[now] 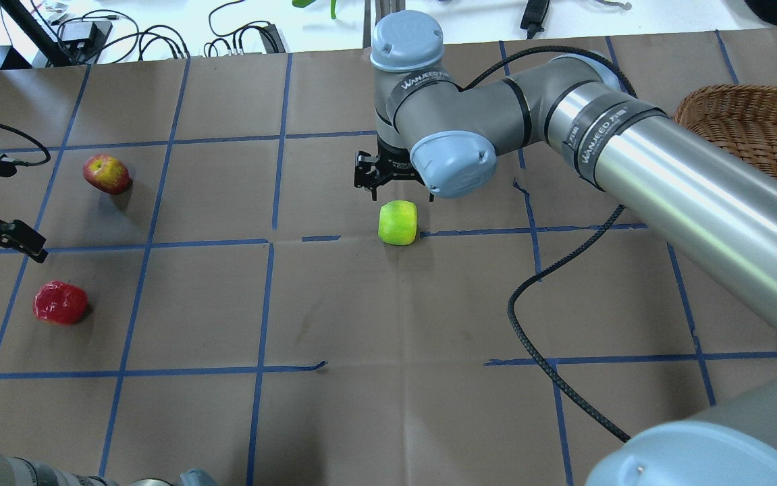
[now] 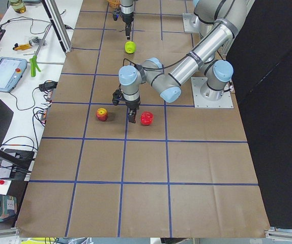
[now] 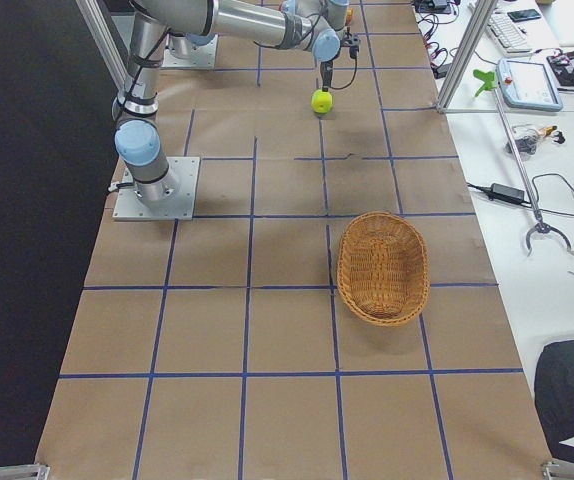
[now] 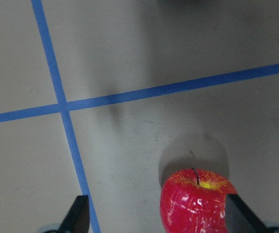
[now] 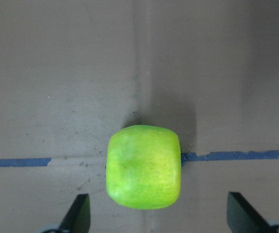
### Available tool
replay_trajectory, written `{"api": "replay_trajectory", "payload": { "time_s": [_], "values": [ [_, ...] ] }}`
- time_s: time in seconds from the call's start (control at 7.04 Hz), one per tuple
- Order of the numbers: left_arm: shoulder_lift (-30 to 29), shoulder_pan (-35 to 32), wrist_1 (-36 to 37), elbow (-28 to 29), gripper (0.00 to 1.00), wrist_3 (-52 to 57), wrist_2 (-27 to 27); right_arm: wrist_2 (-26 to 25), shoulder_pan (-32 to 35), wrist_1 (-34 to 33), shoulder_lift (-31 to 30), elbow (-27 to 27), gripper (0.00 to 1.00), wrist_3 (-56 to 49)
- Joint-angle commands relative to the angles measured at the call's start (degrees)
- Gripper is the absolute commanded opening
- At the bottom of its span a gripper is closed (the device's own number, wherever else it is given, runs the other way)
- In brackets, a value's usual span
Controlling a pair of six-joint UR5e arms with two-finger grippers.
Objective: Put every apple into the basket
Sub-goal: 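Grasp the green apple with the right gripper while the left grasps the red apple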
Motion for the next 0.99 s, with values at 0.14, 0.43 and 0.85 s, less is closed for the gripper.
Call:
{"api": "replay_trajectory", "payload": {
  "time_s": [0.14, 0.43, 0.85],
  "values": [
    [0.4, 0.4, 0.8, -5.3, 0.97, 0.2, -2.9, 0.1, 0.1, -5.9, 4.0, 2.1, 1.00, -0.3],
    [-0.2, 0.4, 1.5, -7.6, 0.97, 0.4, -2.6, 0.2, 0.1, -7.3, 5.4, 2.1, 0.86, -0.8],
    [-0.3, 2.1, 1.3, -7.7, 0.97, 1.9, 0.6, 0.3, -0.1, -6.3, 4.2, 1.3, 0.08, -1.3]
  ]
}}
